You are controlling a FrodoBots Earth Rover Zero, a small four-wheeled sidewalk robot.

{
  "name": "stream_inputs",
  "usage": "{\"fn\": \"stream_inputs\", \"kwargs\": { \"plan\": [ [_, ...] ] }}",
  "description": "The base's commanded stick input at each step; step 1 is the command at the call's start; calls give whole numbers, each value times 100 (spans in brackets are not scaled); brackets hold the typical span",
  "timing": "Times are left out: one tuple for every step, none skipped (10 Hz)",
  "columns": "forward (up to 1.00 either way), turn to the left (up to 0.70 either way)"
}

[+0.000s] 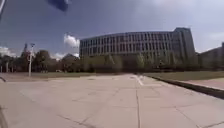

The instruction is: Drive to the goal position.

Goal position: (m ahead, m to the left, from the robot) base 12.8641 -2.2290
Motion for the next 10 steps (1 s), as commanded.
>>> {"fn": "stream_inputs", "kwargs": {
  "plan": [
    [70,6],
    [70,5],
    [70,2],
    [70,0],
    [70,0],
    [70,0],
    [70,0],
    [70,-1],
    [70,-2],
    [70,-3]
  ]
}}
